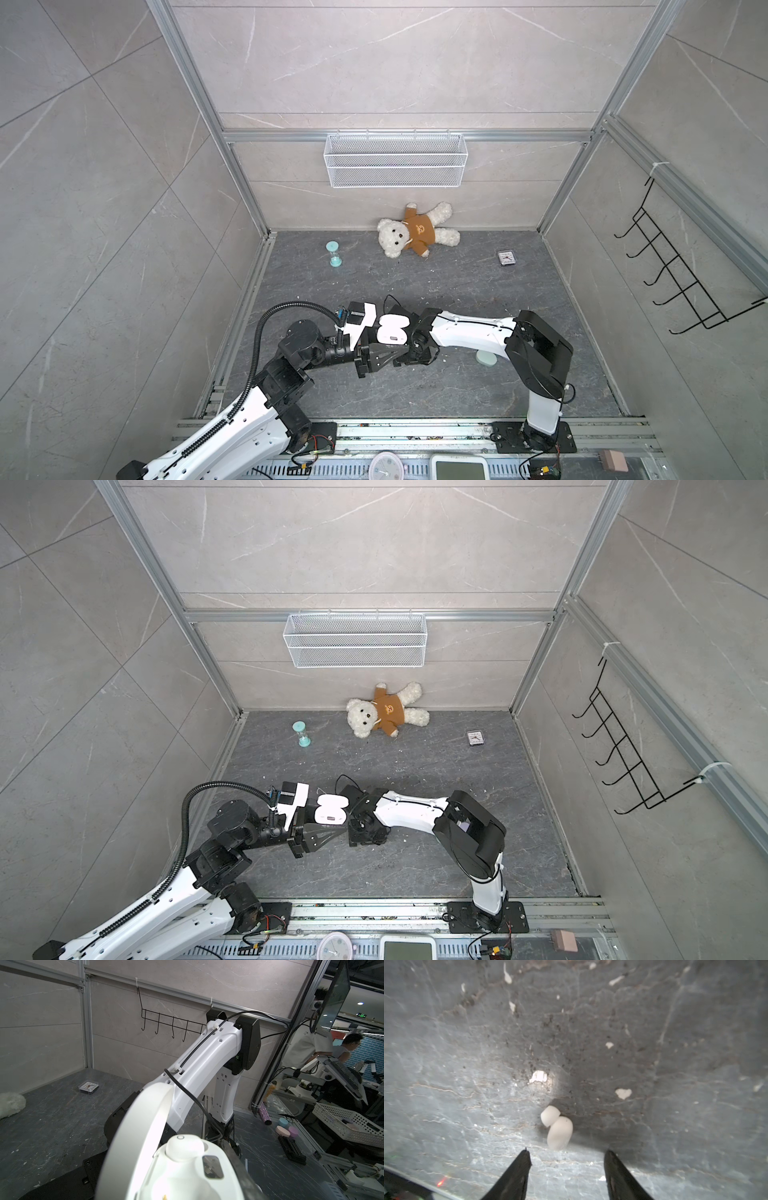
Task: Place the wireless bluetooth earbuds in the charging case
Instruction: 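Center the right gripper fingers around the white earbud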
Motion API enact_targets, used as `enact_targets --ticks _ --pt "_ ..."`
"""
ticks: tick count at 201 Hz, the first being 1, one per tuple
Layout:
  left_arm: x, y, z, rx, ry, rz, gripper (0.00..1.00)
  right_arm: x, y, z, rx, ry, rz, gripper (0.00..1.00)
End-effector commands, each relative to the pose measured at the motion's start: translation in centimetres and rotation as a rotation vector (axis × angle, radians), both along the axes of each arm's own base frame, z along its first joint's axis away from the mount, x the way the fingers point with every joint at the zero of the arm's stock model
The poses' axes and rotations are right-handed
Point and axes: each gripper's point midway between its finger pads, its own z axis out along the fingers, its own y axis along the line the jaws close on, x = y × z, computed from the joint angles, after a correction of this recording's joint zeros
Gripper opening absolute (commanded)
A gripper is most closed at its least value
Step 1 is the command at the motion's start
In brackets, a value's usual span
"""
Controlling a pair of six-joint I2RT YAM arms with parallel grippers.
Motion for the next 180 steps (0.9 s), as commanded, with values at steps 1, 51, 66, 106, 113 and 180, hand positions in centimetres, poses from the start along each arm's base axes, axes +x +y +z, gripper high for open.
enact_targets --ticks 1,51,66,106,113,180 --pt "-0.4 0.9 3.0 -0.052 -0.088 0.027 0.17 0.2 -1.0 -0.4 -0.104 -0.025 0.039 0.59" --pt "-0.6 1.6 3.0 -0.049 -0.095 0.050 0.18 0.8 -2.1 -0.6 -0.207 -0.052 0.070 0.57" --pt "-0.7 1.8 3.1 -0.051 -0.098 0.055 0.17 0.9 -2.5 -0.6 -0.234 -0.061 0.081 0.57" --pt "-0.8 2.0 3.2 -0.053 -0.102 0.062 0.18 1.4 -3.1 -0.6 -0.283 -0.081 0.097 0.56" --pt "-0.8 2.0 3.1 -0.052 -0.101 0.063 0.18 1.4 -3.3 -0.6 -0.290 -0.084 0.099 0.56" --pt "-0.7 2.0 3.0 -0.049 -0.100 0.066 0.18 2.1 -4.1 -0.4 -0.334 -0.117 0.109 0.56"
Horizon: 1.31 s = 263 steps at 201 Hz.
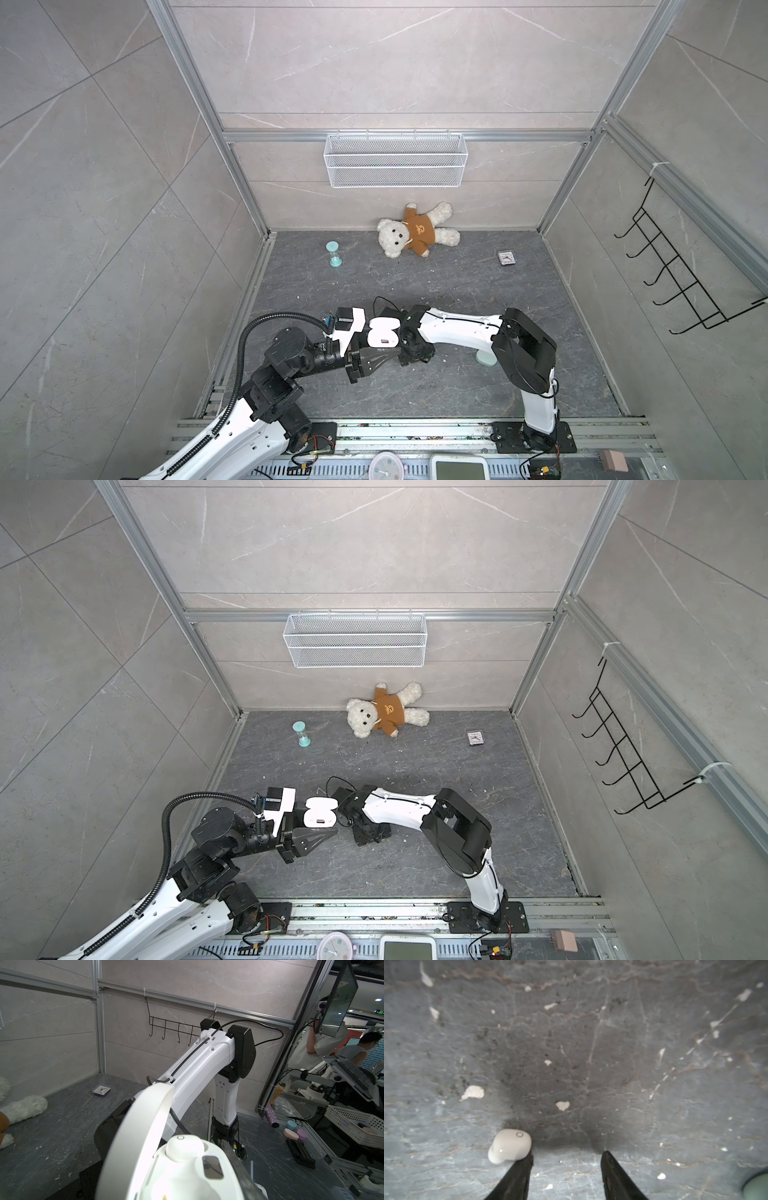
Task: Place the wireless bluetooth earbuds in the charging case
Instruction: 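Center the right gripper fingers around the white earbud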
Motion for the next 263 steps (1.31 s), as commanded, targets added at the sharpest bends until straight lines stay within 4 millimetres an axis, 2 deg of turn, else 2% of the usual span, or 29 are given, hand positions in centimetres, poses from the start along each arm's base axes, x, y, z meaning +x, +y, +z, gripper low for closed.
enact_targets --ticks 1,85,123,153,178,203,230,263 --pt "-0.2 0.6 2.6 -0.049 -0.076 0.017 0.17 0.5 -0.6 0.1 -0.055 -0.019 0.021 0.56" --pt "-0.2 0.6 2.6 -0.047 -0.072 0.017 0.18 2.2 0.6 -0.1 -0.036 -0.037 0.035 0.56" --pt "-0.3 0.6 2.5 -0.043 -0.069 0.018 0.18 2.6 0.1 0.0 -0.049 -0.043 0.031 0.56" --pt "-0.3 0.7 2.5 -0.043 -0.070 0.019 0.17 3.0 -0.1 1.7 -0.006 -0.058 -0.005 0.56" --pt "-0.3 0.8 2.4 -0.041 -0.068 0.020 0.18 2.8 0.6 3.3 0.098 -0.049 -0.071 0.57" --pt "-0.5 0.9 2.2 -0.043 -0.065 0.018 0.18 2.3 2.2 3.9 0.195 -0.005 -0.138 0.57" --pt "-0.6 1.1 2.2 -0.047 -0.069 0.021 0.18 1.9 3.7 3.3 0.258 0.046 -0.204 0.57" --pt "-0.8 1.3 2.2 -0.052 -0.076 0.022 0.18 1.9 4.4 1.9 0.266 0.073 -0.248 0.52"
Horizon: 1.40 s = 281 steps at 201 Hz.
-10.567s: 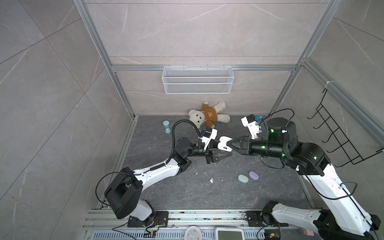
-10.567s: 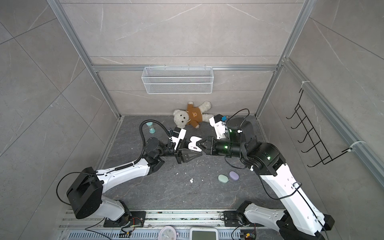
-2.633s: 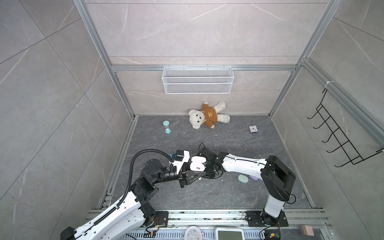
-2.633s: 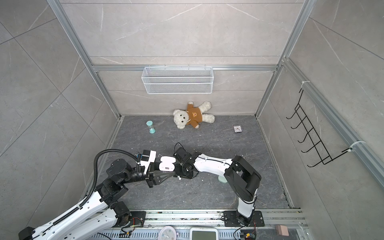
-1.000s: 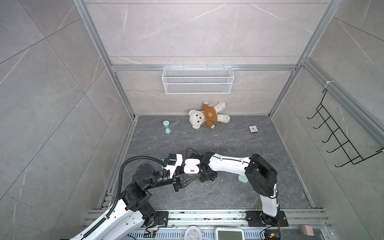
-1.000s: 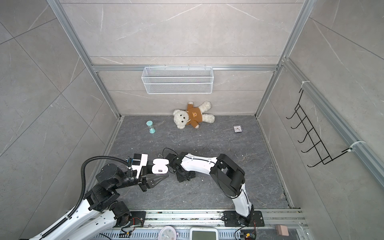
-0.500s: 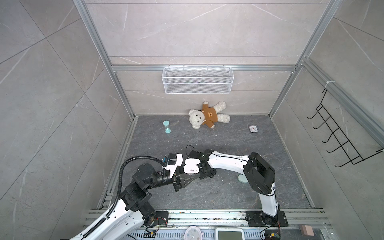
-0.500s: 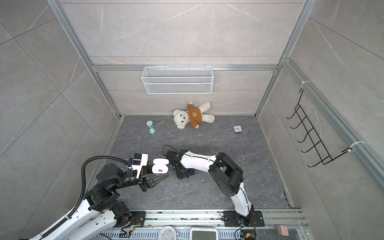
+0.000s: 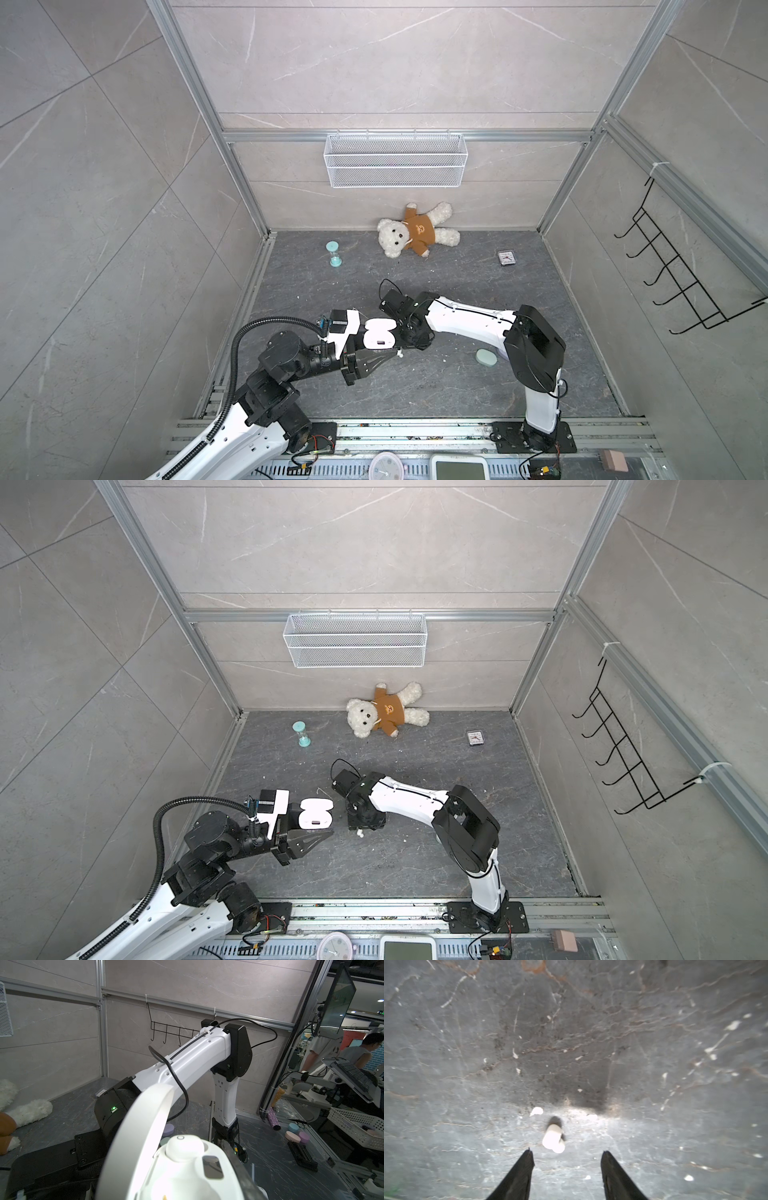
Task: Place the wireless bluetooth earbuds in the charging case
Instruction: 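Center the right gripper fingers around the white earbud, then close the right gripper on the white earbud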
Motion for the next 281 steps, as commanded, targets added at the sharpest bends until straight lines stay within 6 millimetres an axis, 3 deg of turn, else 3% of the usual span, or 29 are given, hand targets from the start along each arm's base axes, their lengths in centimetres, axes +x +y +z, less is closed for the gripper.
enact_targets --ticks 1,124,175,281 --pt "-0.3 0.5 1.5 -0.031 -0.058 0.009 0.18 -0.3 1.0 -1.3 0.027 0.049 -0.059 0.52" --pt "-0.6 1.0 1.2 -0.033 -0.068 0.022 0.18 0.3 0.8 -3.1 -0.056 0.068 -0.064 0.35" --pt "-0.5 1.0 1.3 -0.033 -0.071 0.024 0.18 -0.3 0.6 -4.0 -0.088 0.096 -0.047 0.33" --pt "-0.5 0.9 1.2 -0.031 -0.062 0.020 0.18 -1.0 0.8 -3.7 -0.096 0.098 -0.029 0.29"
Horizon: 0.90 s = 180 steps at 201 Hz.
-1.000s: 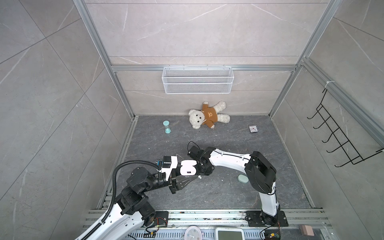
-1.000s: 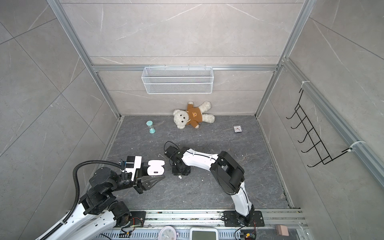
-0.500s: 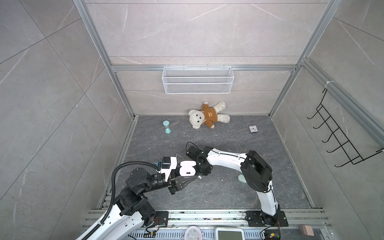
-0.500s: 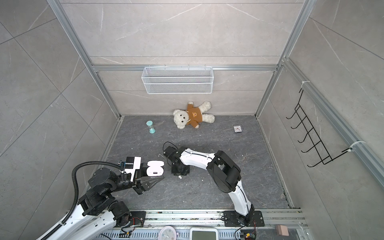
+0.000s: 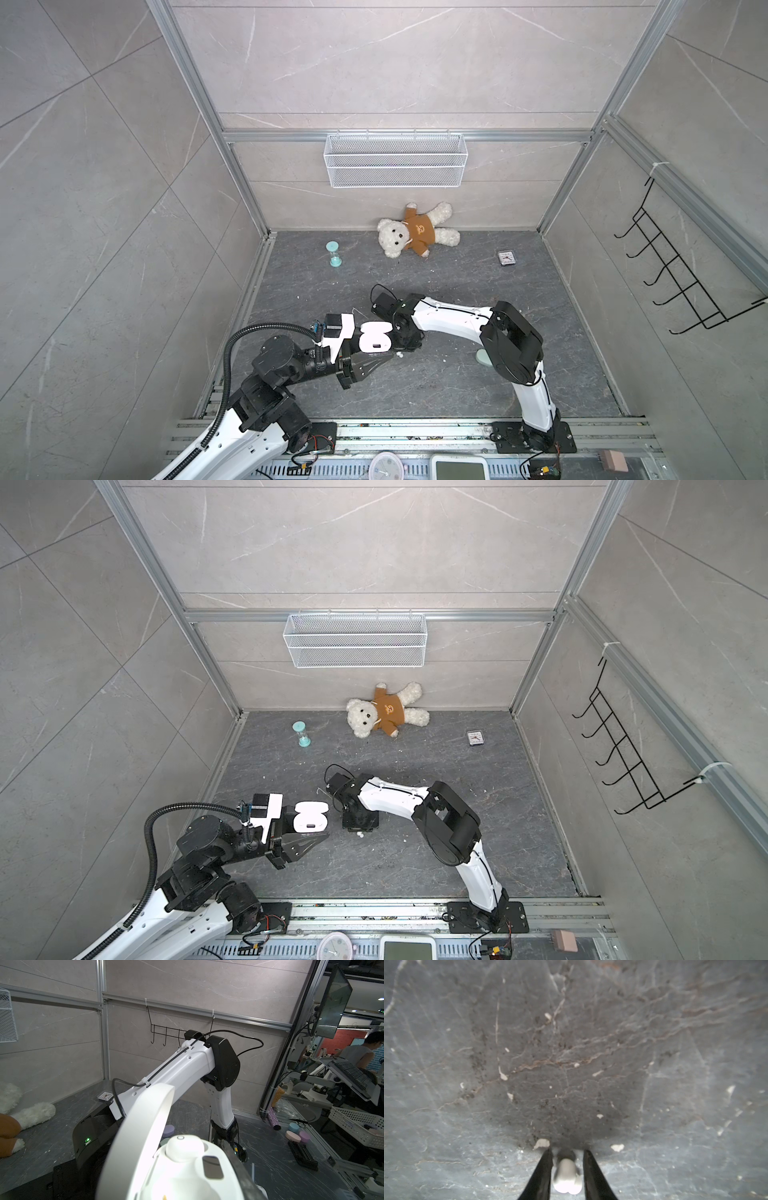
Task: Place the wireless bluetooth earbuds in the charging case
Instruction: 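Close the right gripper on the white earbud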
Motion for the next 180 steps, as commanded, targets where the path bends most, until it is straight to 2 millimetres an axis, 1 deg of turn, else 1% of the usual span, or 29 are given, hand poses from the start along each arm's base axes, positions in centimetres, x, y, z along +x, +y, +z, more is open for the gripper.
enact_targets --ticks 1,93,126,180 --pt "0.06 0.22 1.03 -0.027 -0.050 0.014 0.18 -0.98 -0.37 -0.47 -0.042 0.028 0.015 0.29" --pt "0.07 0.20 0.98 -0.028 -0.048 0.014 0.18 -1.43 -0.33 -0.82 -0.047 0.043 0.020 0.28" --pt "0.11 0.23 0.90 -0.028 -0.046 0.017 0.18 -1.45 -0.42 -0.93 -0.051 0.044 0.020 0.26" --pt "0.12 0.18 0.88 -0.027 -0.047 0.015 0.18 -1.51 -0.51 -1.01 -0.054 0.045 0.023 0.18"
